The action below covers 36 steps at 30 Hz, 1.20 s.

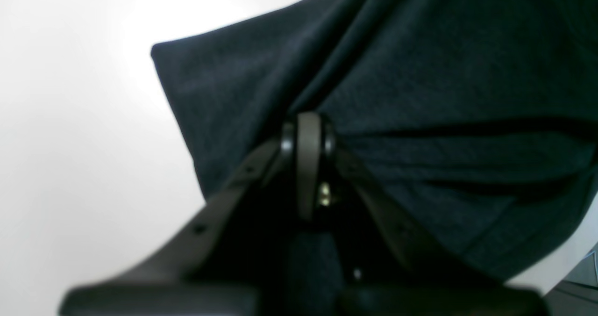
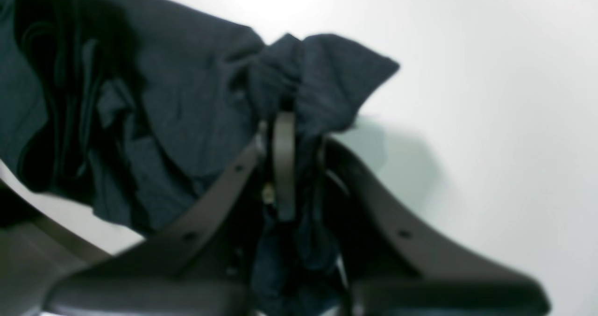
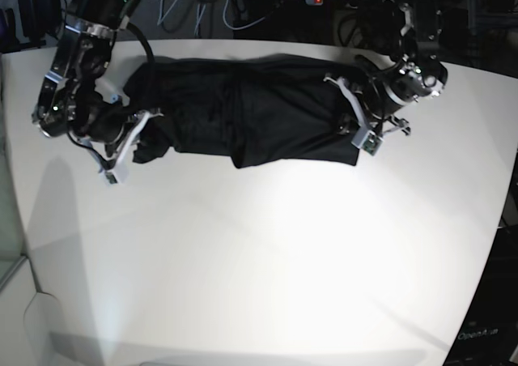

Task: Fold the T-shirt properly
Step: 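Lift the strip end with the right gripper and carry it toward the left gripper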

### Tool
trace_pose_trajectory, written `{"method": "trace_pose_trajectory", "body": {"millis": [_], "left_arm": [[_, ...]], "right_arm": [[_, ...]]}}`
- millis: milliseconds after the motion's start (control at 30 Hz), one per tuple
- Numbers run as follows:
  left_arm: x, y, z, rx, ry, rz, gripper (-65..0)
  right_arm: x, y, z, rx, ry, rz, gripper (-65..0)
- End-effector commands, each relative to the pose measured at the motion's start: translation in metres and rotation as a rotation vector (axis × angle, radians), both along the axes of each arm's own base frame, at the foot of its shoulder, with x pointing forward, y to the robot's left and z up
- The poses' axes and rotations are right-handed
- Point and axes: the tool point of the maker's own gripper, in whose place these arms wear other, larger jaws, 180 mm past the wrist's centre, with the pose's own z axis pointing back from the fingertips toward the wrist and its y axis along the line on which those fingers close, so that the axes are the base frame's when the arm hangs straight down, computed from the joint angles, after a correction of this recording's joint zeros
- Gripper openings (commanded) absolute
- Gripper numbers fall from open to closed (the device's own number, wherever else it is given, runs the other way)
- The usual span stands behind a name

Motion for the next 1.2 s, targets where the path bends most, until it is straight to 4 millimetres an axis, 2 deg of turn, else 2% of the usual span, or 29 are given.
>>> {"method": "trace_pose_trajectory", "body": {"millis": [0, 233, 433, 600, 733, 933, 1033, 1100, 1167], "left_arm": [[0.001, 0.009, -0.001, 0.044, 0.012, 0.009, -65.0], [0.001, 0.008, -0.002, 0.043, 0.013, 0.009, -65.0], [0.001, 0.007, -0.001, 0.041, 0.013, 0.008, -65.0], [0.002, 0.008, 0.001, 0.039, 0.006, 0.011, -65.0], [0.008, 0.008, 0.016, 0.048, -0.039, 0.005, -65.0], [0.019, 0.003, 0.044, 0.057, -0.124, -0.007, -65.0], [0.022, 0.001, 0.059, 0.068, -0.163, -0.015, -65.0], [0.021, 0.005, 0.064, 0.104, -0.15, -0.017, -65.0], [0.02, 0.022, 0.064, 0.152, -0.123, 0.017, -65.0]], "right_arm": [[0.009, -0.001, 0.01, -0.01, -0.04, 0.016, -63.1], [0.013, 0.015, 0.014, -0.071, -0.048, 0.158, -63.0], [0.019, 0.043, 0.039, -0.1, -0.138, 0.26, -62.9], [0.022, 0.07, 0.053, -0.033, -0.17, 0.231, -62.9], [0.025, 0.087, 0.057, 0.008, -0.181, 0.236, -62.9], [0.021, 0.128, 0.063, 0.071, -0.193, 0.301, -63.1], [0.021, 0.141, 0.067, 0.103, -0.201, 0.308, -63.1], [0.021, 0.144, 0.068, 0.11, -0.203, 0.308, -63.1], [0.021, 0.144, 0.068, 0.11, -0.203, 0.308, -63.1]]}}
